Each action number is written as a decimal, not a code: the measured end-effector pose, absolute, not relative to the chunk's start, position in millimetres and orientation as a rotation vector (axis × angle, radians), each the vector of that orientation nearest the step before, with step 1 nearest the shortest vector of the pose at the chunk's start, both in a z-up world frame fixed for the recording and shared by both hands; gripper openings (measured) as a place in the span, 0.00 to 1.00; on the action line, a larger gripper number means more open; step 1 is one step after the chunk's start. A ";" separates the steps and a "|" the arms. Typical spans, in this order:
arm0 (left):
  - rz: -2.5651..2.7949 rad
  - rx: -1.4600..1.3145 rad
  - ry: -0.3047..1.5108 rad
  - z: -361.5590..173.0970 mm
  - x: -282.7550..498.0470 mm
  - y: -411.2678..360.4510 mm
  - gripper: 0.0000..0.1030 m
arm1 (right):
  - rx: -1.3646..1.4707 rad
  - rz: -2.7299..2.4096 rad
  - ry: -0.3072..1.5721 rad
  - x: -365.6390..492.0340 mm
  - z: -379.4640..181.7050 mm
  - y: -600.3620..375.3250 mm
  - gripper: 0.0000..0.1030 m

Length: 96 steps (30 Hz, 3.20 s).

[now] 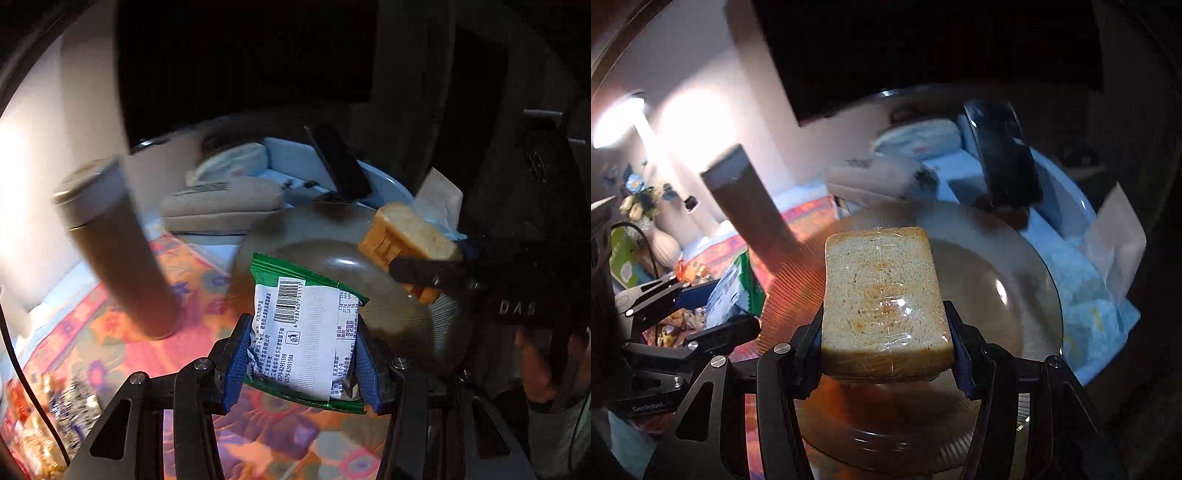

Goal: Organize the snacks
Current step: 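Carry both packets to the amber glass plate and release them there, then move both tools back toward the snack pile on the blanket, then grasp the blue chip bag with the left tool while the right tool grasps the small wrapped cake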

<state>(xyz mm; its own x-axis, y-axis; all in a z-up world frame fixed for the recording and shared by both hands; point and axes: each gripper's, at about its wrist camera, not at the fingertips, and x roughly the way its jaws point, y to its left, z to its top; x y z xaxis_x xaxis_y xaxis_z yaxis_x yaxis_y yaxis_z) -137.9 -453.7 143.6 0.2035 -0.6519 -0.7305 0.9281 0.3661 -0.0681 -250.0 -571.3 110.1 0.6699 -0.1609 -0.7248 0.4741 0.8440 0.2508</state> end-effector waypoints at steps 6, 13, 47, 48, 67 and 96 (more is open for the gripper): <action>-1.196 0.503 0.822 123.1 -150.4 -489.9 0.48 | 0.498 -0.363 0.825 -255.3 84.7 -586.2 0.53; -1.175 0.427 0.867 121.6 -136.2 -484.5 0.69 | 0.507 -0.322 0.791 -258.8 92.3 -587.2 0.56; -0.559 0.017 0.790 133.8 -59.4 -87.0 0.69 | 0.184 0.215 0.902 -122.6 106.1 -324.9 0.56; -0.538 -0.003 0.792 131.7 -56.5 -75.3 0.69 | 0.178 0.245 0.911 -116.3 103.0 -314.2 0.56; -0.105 -0.333 0.869 47.5 79.2 88.6 0.69 | 0.077 0.560 1.074 -32.1 23.3 -169.2 0.62; -0.012 -0.500 0.837 30.4 117.7 103.6 0.49 | -0.109 0.417 0.904 -51.6 9.3 -125.9 0.41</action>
